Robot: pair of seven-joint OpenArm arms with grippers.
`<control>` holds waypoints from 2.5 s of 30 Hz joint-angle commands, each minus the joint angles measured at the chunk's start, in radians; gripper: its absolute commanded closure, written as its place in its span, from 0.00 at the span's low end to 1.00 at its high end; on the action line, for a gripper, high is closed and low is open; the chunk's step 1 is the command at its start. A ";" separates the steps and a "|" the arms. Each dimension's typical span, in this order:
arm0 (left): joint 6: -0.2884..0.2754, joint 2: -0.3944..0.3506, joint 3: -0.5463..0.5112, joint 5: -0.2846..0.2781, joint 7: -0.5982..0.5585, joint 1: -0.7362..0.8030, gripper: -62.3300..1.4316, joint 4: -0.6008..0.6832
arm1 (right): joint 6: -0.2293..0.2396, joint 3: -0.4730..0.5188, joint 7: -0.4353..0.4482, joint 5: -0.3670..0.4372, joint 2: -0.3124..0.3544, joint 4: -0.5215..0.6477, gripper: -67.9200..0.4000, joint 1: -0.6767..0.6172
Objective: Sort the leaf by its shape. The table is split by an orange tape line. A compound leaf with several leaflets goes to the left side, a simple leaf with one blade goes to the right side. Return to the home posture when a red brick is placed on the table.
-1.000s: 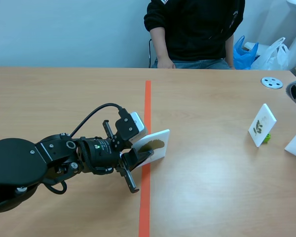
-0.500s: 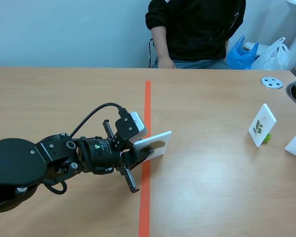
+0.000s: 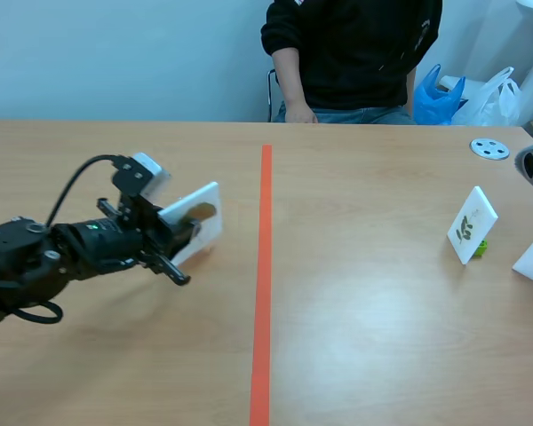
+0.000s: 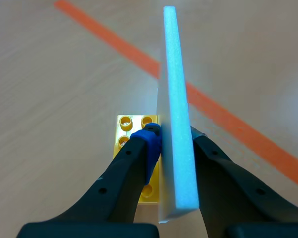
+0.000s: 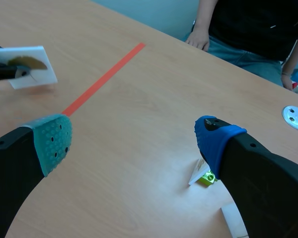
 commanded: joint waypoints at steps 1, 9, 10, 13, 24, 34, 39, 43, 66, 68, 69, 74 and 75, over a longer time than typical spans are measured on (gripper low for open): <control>-0.011 -0.032 -0.040 -0.028 0.002 0.011 0.90 0.048 | 0.001 0.008 0.015 0.011 0.011 0.001 0.25 0.009; -0.017 -0.174 -0.254 -0.146 0.003 0.116 0.90 0.063 | 0.001 0.008 0.015 0.012 0.010 0.001 0.25 0.009; -0.017 -0.187 -0.280 -0.150 0.003 0.125 0.90 0.063 | 0.001 0.008 0.015 0.012 0.010 0.001 0.25 0.009; -0.008 -0.218 -0.349 -0.149 0.005 0.142 0.90 0.062 | 0.001 0.008 0.015 0.012 0.010 0.001 0.25 0.009; 0.063 -0.257 -0.494 -0.149 0.000 0.210 0.90 -0.003 | 0.001 0.008 0.020 0.012 0.010 0.001 0.25 0.009; 0.066 -0.259 -0.566 -0.149 -0.011 0.213 0.90 -0.096 | 0.001 0.008 0.023 0.012 0.010 0.001 0.25 0.009; 0.086 -0.259 -0.578 -0.149 -0.034 0.213 0.89 -0.134 | 0.001 0.008 0.026 0.012 0.010 0.001 0.25 0.010; 0.090 -0.257 -0.577 -0.149 -0.037 0.213 0.89 -0.150 | 0.001 0.008 0.026 0.012 0.010 0.001 0.25 0.010; 0.152 -0.187 -0.576 -0.114 -0.064 0.229 0.36 -0.189 | 0.001 0.008 0.038 0.012 0.010 0.001 0.25 0.015; 0.152 -0.188 -0.576 -0.114 -0.064 0.229 0.30 -0.189 | 0.001 0.008 0.038 0.012 0.010 0.001 0.25 0.015; 0.152 -0.188 -0.576 -0.114 -0.064 0.229 0.27 -0.189 | 0.001 0.008 0.038 0.012 0.010 0.001 0.25 0.015; 0.152 -0.190 -0.576 -0.114 -0.068 0.229 0.03 -0.187 | 0.001 0.008 0.038 0.012 0.010 0.001 0.25 0.015; 0.153 -0.192 -0.576 -0.114 -0.069 0.229 0.00 -0.187 | 0.001 0.008 0.038 0.012 0.010 0.001 0.25 0.015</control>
